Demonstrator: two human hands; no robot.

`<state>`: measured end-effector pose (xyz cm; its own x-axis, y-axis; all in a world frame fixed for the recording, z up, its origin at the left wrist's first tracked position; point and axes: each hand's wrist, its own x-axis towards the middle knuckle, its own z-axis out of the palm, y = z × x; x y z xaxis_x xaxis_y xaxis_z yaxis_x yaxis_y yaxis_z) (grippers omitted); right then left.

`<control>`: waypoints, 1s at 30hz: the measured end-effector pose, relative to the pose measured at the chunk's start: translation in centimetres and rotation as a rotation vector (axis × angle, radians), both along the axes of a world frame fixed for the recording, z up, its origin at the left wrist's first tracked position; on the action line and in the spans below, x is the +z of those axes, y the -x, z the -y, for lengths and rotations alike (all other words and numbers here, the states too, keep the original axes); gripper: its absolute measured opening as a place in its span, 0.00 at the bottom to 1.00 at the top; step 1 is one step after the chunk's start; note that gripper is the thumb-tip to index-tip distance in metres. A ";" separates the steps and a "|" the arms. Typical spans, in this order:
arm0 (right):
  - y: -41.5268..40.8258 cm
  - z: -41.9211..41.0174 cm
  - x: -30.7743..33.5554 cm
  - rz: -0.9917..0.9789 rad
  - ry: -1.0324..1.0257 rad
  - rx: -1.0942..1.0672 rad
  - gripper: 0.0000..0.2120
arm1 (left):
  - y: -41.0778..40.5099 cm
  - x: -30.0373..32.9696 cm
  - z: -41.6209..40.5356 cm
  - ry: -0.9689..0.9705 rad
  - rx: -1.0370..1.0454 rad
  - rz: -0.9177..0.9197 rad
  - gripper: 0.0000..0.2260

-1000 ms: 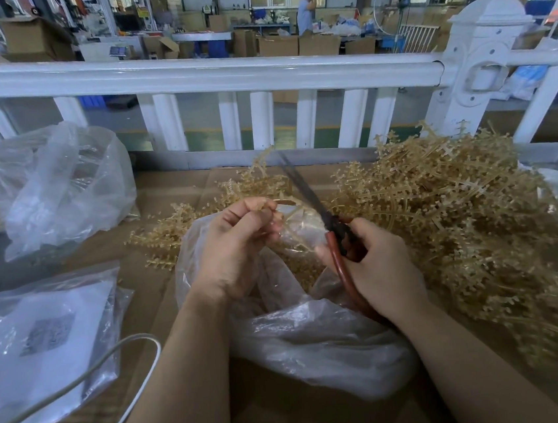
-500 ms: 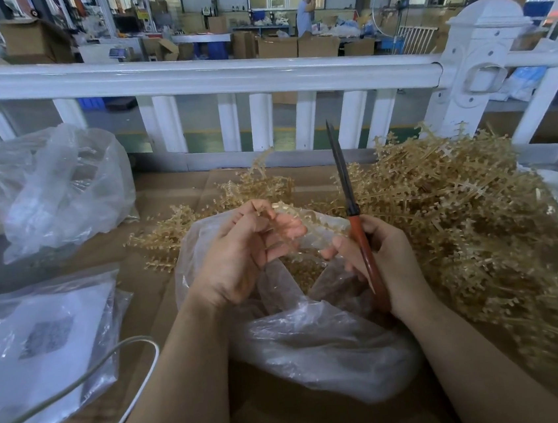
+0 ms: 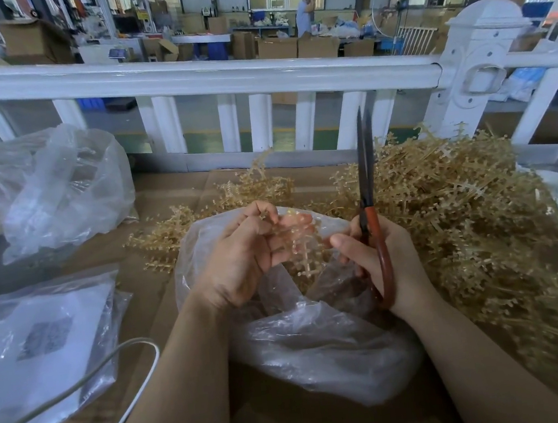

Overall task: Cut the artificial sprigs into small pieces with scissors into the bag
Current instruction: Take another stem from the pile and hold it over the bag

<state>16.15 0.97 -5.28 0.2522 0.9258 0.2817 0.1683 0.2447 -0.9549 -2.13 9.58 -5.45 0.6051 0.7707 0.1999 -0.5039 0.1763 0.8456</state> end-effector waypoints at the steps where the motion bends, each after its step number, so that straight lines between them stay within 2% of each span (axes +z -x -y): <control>1: 0.1 0.1 0.1 0.018 0.013 0.010 0.13 | 0.0 0.0 0.0 0.007 -0.012 0.019 0.05; 4: 0.3 0.3 0.2 0.069 0.039 0.038 0.15 | -0.2 0.0 0.1 0.023 -0.020 0.052 0.05; 7: 0.4 0.4 0.3 0.081 0.051 0.080 0.07 | -0.4 0.0 0.2 -0.002 -0.029 0.043 0.05; 8: 0.3 0.4 0.2 0.076 0.049 0.084 0.07 | -0.5 0.0 0.2 -0.012 -0.034 0.033 0.04; 14: -0.3 -0.4 -0.5 -0.015 0.020 0.045 0.22 | -0.5 -0.1 0.4 0.008 0.010 -0.041 0.04; 18: -0.4 -0.5 -0.8 -0.031 -0.037 0.022 0.20 | -0.2 -0.4 0.4 0.007 0.097 -0.157 0.07; 20: -0.4 -0.5 -1.0 0.021 -0.059 0.009 0.18 | -0.1 -0.4 0.5 -0.012 0.080 -0.192 0.13; 22: -0.3 -0.5 -1.1 0.074 -0.069 -0.001 0.19 | 0.0 -0.3 0.6 -0.039 0.065 -0.223 0.16; 24: -0.3 -0.6 -1.1 0.090 -0.075 0.002 0.21 | 0.1 -0.2 0.5 -0.075 0.070 -0.262 0.14; 28: -0.4 -0.6 -0.9 0.021 -0.101 0.001 0.14 | 0.2 0.0 0.6 -0.196 0.083 -0.460 0.09; 30: -0.5 -0.6 -1.0 -0.002 -0.104 -0.006 0.15 | 0.3 0.0 0.7 -0.263 0.087 -0.528 0.06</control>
